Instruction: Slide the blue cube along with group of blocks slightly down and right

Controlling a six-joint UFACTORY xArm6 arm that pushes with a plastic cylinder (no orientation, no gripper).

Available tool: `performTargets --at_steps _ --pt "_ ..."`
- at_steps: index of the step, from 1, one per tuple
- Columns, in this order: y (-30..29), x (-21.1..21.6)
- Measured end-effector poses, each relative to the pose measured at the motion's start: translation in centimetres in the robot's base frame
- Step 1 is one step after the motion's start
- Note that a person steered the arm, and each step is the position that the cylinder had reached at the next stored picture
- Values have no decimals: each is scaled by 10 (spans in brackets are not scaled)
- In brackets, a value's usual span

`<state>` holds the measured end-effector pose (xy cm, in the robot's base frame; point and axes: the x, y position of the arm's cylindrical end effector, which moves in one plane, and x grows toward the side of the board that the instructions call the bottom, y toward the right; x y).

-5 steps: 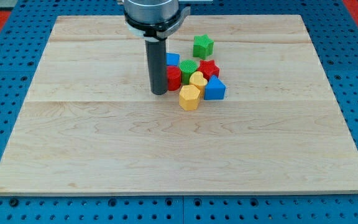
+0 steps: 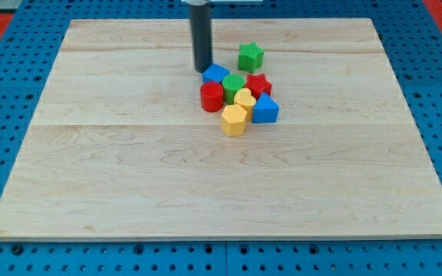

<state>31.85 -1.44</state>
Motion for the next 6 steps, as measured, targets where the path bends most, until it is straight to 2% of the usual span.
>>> performTargets --at_steps 4,5,6 --pt "-2 23" --pt "1 11" --pt "40 -19"
